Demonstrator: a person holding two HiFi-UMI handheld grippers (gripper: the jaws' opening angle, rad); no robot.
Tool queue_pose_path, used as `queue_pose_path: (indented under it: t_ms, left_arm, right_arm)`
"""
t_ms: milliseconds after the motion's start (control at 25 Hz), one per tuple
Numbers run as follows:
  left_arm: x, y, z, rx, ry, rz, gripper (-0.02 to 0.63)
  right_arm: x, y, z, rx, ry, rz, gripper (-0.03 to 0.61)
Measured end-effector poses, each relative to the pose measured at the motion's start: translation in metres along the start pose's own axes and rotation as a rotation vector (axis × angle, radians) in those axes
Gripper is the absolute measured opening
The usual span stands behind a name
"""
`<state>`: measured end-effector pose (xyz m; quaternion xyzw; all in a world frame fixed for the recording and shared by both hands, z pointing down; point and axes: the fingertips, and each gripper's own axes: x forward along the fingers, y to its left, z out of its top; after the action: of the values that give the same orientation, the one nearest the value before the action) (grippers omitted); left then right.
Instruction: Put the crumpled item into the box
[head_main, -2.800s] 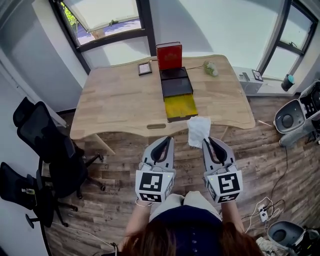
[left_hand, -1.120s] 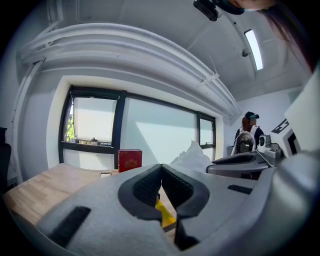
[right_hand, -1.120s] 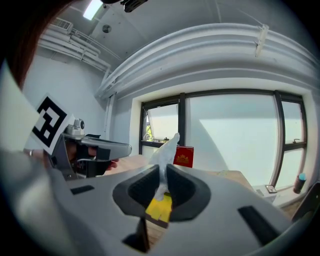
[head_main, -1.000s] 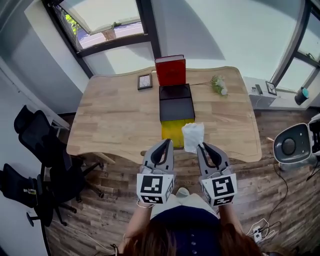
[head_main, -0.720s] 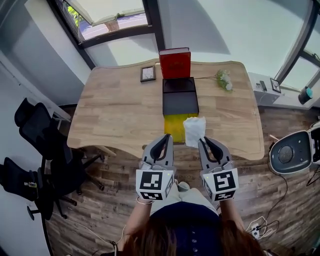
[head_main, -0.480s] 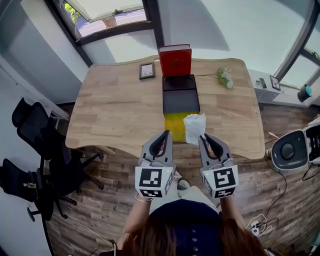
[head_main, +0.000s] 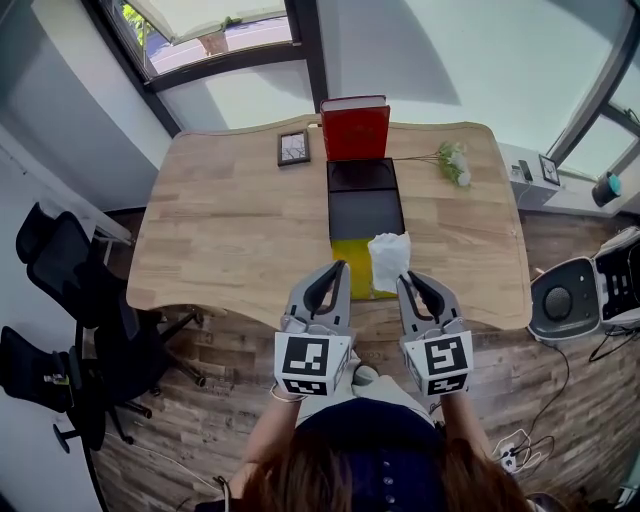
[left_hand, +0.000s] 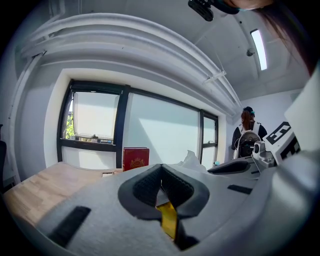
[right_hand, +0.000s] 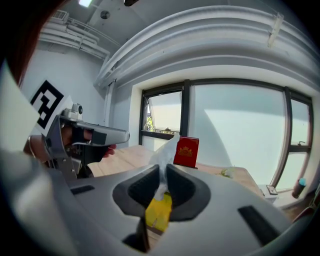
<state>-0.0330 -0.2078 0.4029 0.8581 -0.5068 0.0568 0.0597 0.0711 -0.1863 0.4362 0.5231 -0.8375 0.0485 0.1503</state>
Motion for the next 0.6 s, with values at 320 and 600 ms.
queue_pose_path:
  t_ms: [320,600]
  left_arm:
    - [0.017,0.015,0.001,-0.006,-0.017,-0.02,0.026]
    - [0.026,0.024,0.0,-0.011,-0.012,-0.033,0.026]
  right_arm:
    - [0.026,0.002,-0.006,-0.03,0.034,0.004,0.054]
    - [0.047,0.001,-0.027,-0.062,0.09,0.01,0.054]
